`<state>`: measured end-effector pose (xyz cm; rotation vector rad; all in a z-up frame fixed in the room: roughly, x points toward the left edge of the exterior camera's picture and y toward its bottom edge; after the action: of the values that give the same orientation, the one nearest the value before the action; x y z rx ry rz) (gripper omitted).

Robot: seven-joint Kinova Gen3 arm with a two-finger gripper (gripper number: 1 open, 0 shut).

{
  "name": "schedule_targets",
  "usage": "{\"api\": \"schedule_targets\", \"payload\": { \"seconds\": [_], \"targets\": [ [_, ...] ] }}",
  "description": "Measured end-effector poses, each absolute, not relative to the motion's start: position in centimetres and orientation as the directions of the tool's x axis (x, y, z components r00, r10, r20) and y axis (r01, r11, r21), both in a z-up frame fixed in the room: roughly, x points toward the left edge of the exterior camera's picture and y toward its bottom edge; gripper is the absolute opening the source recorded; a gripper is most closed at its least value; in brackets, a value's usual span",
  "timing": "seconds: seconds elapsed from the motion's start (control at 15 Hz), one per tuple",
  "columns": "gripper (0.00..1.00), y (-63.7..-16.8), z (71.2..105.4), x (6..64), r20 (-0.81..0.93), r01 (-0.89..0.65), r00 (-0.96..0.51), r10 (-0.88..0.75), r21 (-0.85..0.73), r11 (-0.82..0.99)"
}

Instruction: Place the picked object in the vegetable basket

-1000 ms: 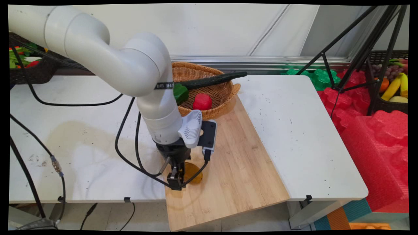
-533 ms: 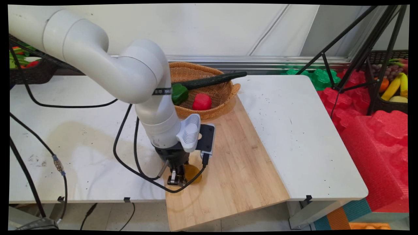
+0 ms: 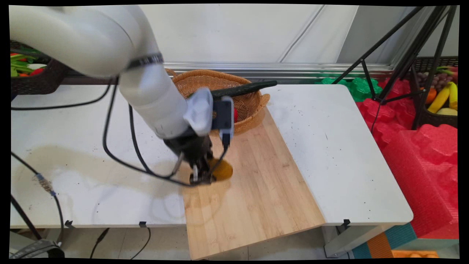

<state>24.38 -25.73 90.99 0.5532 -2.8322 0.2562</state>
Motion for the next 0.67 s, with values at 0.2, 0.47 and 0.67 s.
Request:
{"api": "schedule_targets", "payload": {
  "seconds": [0.2, 0.47, 0.67],
  "targets": [
    [0.00, -27.5, 95.2, 26.0, 0.349, -0.482, -0.847, -0.402, -0.182, 0.857],
    [0.00, -30.5, 98.6, 27.7, 0.426, -0.620, -0.758, -0.494, -0.235, 0.749],
    [0.00, -33.3, 99.3, 28.8, 0.462, -0.722, -0.675, -0.575, -0.254, 0.643]
  ]
}}
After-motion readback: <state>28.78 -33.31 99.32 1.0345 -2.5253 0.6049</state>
